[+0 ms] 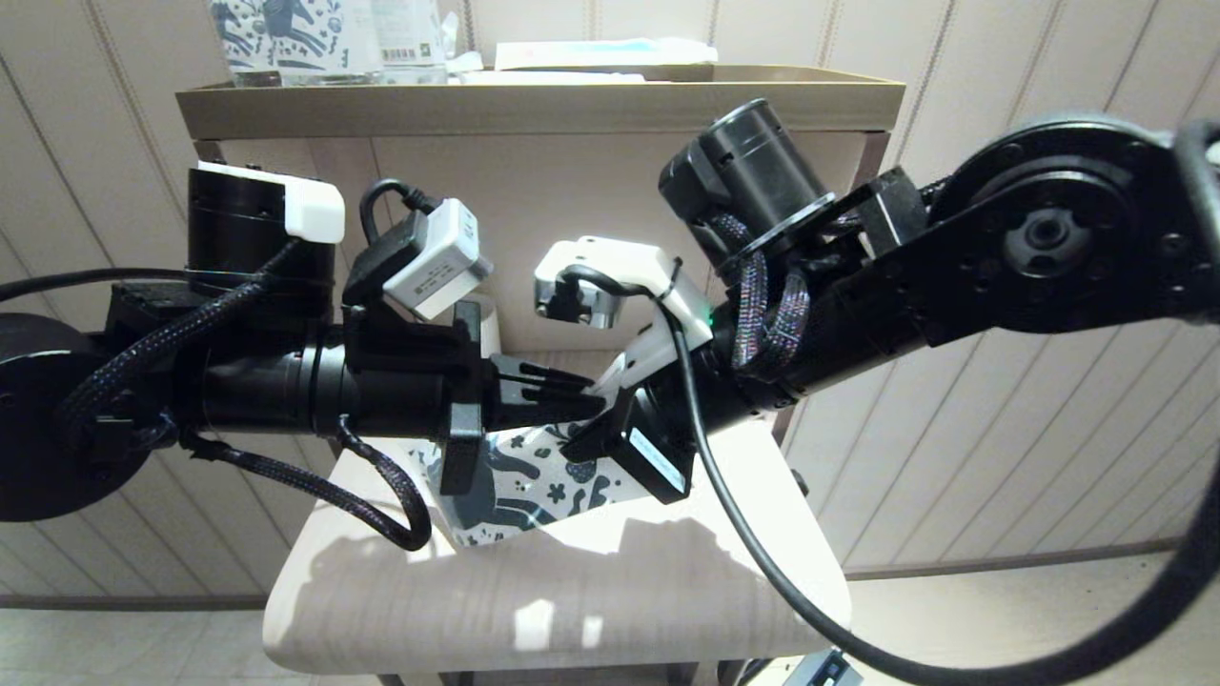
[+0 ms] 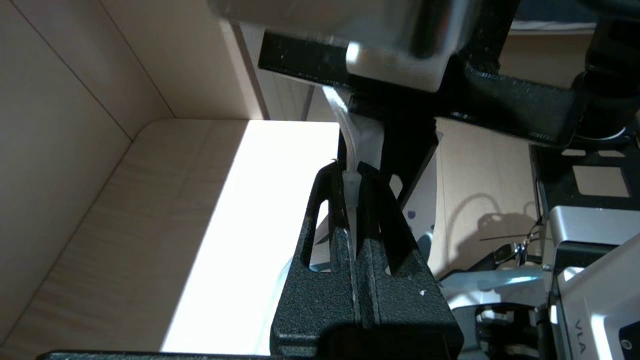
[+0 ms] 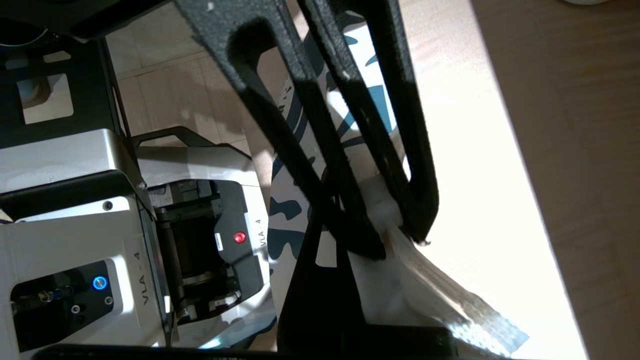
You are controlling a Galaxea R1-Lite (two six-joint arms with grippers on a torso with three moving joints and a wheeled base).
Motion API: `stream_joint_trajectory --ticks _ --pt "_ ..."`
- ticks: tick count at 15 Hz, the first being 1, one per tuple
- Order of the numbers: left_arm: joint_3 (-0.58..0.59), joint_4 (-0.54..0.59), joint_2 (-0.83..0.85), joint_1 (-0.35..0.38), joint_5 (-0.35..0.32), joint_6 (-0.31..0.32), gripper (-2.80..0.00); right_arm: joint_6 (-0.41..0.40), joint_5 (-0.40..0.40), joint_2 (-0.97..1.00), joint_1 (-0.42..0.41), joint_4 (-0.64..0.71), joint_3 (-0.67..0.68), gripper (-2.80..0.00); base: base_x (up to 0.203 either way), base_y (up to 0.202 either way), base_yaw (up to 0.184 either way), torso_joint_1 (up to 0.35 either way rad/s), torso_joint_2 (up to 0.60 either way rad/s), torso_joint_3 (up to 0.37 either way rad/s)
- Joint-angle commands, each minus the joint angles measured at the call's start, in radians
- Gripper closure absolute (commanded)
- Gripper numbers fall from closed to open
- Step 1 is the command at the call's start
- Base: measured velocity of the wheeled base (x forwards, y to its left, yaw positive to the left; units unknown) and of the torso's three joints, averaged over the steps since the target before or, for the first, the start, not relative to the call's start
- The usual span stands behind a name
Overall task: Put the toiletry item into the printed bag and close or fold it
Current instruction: Close the strorage bag and place it on the desk
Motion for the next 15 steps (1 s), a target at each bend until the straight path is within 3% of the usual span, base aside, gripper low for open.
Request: stream_joint_trajectory --ticks 1,9,15 --pt "0.0 0.0 0.005 0.008 -0.004 0.007 0.0 -0.003 0.0 -0.038 -0.004 0.003 0.027 0.0 0.0 0.0 0.0 0.0 0.0 0.0" --pt "0.0 0.0 0.012 0.012 -0.002 0.012 0.0 -0.001 0.002 -0.123 -0.064 -0.005 0.112 0.0 0.0 0.0 0.0 0.0 0.0 0.0" --pt "0.009 0.002 0.017 0.011 -0.004 0.027 0.0 0.0 0.003 -0.144 -0.064 -0.008 0.132 0.0 0.0 0.0 0.0 0.0 0.0 0.0"
